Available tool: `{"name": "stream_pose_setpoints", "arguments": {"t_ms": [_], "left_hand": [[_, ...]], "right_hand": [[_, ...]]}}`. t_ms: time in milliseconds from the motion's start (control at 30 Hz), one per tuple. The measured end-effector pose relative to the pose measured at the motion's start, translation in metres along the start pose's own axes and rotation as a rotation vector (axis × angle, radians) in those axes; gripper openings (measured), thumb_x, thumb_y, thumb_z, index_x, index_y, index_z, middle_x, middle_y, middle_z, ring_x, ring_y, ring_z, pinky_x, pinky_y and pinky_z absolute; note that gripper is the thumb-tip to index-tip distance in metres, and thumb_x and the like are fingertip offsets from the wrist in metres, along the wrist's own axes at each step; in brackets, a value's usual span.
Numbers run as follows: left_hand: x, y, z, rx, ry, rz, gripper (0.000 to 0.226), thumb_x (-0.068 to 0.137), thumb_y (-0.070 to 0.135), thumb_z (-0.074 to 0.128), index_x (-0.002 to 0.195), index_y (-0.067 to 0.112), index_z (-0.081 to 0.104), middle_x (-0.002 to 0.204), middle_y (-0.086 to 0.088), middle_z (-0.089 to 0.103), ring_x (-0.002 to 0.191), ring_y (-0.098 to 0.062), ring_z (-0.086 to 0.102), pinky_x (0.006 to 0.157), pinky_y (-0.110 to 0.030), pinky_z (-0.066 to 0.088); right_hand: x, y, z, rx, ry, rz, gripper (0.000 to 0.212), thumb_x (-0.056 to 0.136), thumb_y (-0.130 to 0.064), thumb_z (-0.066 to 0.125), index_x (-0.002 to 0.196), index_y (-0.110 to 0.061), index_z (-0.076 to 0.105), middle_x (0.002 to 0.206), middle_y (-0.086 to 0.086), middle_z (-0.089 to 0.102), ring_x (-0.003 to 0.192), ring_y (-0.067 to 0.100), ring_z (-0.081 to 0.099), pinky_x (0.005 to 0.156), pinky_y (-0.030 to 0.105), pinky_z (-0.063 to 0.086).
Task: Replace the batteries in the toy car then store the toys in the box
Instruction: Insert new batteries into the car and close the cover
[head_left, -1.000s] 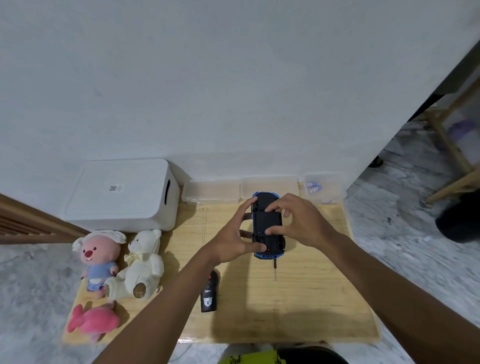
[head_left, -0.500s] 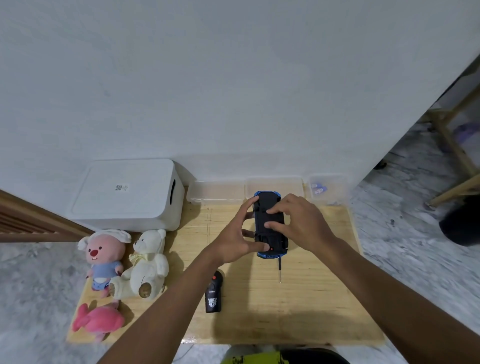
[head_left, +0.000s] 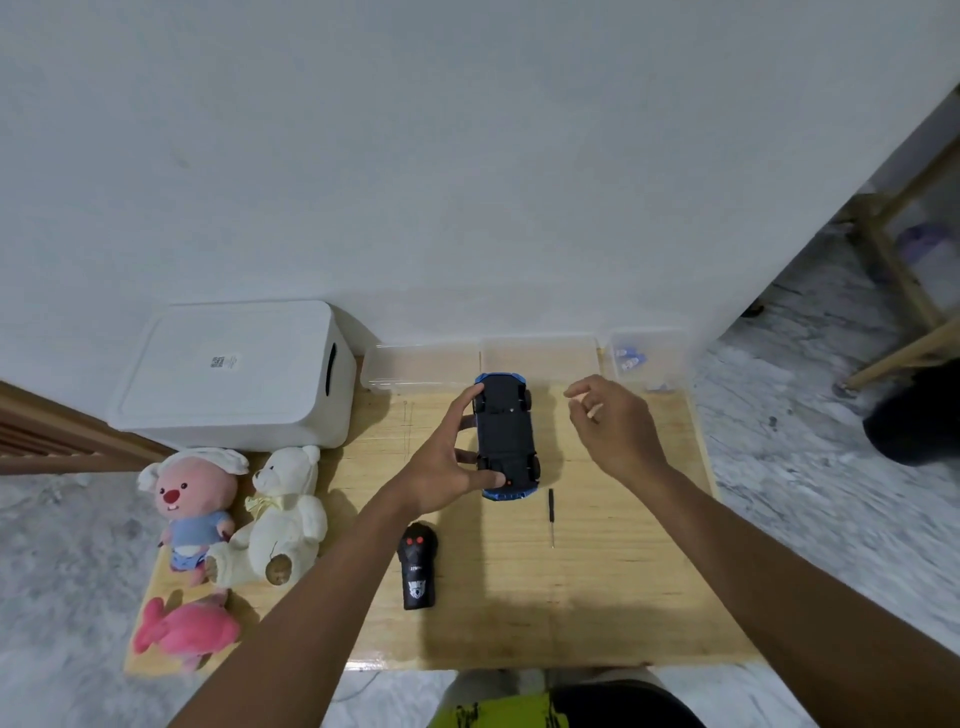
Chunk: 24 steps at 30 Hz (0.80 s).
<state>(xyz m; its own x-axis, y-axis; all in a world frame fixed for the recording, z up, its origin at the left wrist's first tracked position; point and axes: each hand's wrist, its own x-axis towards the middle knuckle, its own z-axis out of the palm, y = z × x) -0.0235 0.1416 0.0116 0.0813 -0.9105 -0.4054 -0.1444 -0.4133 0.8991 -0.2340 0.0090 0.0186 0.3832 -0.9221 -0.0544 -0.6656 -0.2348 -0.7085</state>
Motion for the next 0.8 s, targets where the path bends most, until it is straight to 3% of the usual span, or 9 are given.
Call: {"name": "stream_pose_setpoints", "arguments": {"t_ms": [133,200,367,533,633,733,800], "left_hand": [[-0.004,-0.015,-0.008,-0.012,0.021,-0.048,0.114,0.079,0.001,0.086,0.155,0.054,0.021,0.147,0.007,0.046,0.1,-0.016,0.072,0.089,-0.031,0.059],[-0.005,-0.021,-0.01,-0.011,0.022,-0.064,0.115,0.079,0.0,0.086,0.156,0.054,0.02,0.148,0.006,0.047,0.1,-0.016,0.072,0.09,-0.033,0.059],[-0.01,-0.029,-0.011,-0.011,0.013,-0.072,0.113,0.079,0.0,0.085,0.155,0.053,0.021,0.147,0.005,0.046,0.092,-0.009,0.073,0.088,-0.029,0.058],[-0.012,-0.032,-0.012,-0.014,-0.002,-0.062,0.112,0.08,0.004,0.086,0.153,0.058,0.021,0.147,0.007,0.046,0.093,-0.006,0.073,0.082,-0.019,0.055],[-0.013,-0.031,-0.014,-0.02,-0.005,-0.055,0.112,0.079,0.006,0.087,0.153,0.058,0.021,0.147,0.008,0.047,0.096,-0.009,0.074,0.082,-0.021,0.056],[-0.014,-0.027,-0.017,-0.018,-0.016,-0.047,0.111,0.08,0.005,0.087,0.153,0.058,0.022,0.145,0.01,0.048,0.094,-0.009,0.074,0.084,-0.022,0.056],[-0.015,-0.023,-0.02,-0.023,-0.025,-0.044,0.111,0.08,0.002,0.086,0.154,0.055,0.022,0.145,0.009,0.048,0.093,-0.008,0.075,0.081,-0.02,0.057]], "right_hand": [[0.002,0.037,0.018,-0.246,-0.371,0.238,0.013,0.084,-0.029,0.074,0.083,-0.034,0.063,0.095,-0.003,0.067,0.089,0.019,0.066,0.078,0.034,0.056],[-0.004,0.042,0.031,-0.247,-0.437,0.3,0.019,0.075,-0.033,0.081,0.079,-0.031,0.063,0.099,-0.001,0.067,0.088,0.018,0.065,0.077,0.032,0.056],[-0.023,0.042,0.067,-0.299,-0.428,0.376,0.035,0.063,-0.048,0.086,0.074,-0.026,0.061,0.096,0.001,0.064,0.084,0.018,0.064,0.067,0.028,0.047],[-0.03,0.048,0.084,-0.257,-0.402,0.432,0.024,0.076,-0.027,0.085,0.087,-0.009,0.073,0.094,0.009,0.073,0.093,0.024,0.068,0.077,0.031,0.055],[-0.028,0.046,0.081,-0.201,-0.402,0.444,0.018,0.078,-0.022,0.08,0.088,-0.008,0.075,0.091,0.007,0.074,0.092,0.022,0.07,0.076,0.029,0.055],[-0.02,0.026,0.06,-0.029,-0.283,0.377,0.01,0.084,-0.02,0.077,0.089,-0.012,0.074,0.091,0.004,0.075,0.086,0.017,0.069,0.072,0.021,0.048],[-0.009,0.005,0.037,0.048,-0.13,0.252,0.009,0.088,-0.022,0.075,0.094,-0.015,0.075,0.091,-0.002,0.076,0.08,0.013,0.07,0.075,0.023,0.05]]}}
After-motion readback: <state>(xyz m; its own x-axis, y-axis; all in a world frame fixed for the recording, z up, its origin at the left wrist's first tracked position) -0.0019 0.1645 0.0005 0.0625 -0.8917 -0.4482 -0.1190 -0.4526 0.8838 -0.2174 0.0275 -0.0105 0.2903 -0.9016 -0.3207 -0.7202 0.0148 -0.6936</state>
